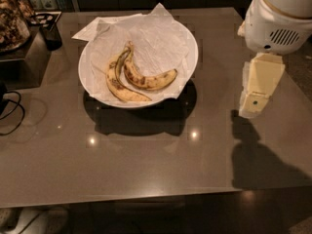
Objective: Pick banana from white bowl
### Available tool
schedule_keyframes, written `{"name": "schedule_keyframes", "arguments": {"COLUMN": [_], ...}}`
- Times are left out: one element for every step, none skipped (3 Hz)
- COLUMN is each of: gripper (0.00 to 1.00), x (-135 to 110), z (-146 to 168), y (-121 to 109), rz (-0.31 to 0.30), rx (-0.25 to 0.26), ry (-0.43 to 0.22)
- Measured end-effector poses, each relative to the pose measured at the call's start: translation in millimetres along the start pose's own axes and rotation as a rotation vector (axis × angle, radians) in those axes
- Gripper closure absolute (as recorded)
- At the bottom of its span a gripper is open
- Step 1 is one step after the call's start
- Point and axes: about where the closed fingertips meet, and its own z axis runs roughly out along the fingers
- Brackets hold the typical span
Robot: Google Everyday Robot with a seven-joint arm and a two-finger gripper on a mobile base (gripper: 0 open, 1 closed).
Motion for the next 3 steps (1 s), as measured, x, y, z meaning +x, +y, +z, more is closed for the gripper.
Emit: {"name": "schedule_keyframes", "arguments": {"gripper": [0.0, 0.0, 0.0], "x": [-20, -57, -99], "z": [-3, -1, 5], "y": [-5, -19, -32], "rz": [0.026, 0.01, -0.049], "rx": [-0.036, -0.083, -0.1], "ry": [-0.066, -0.102, -0.105]}}
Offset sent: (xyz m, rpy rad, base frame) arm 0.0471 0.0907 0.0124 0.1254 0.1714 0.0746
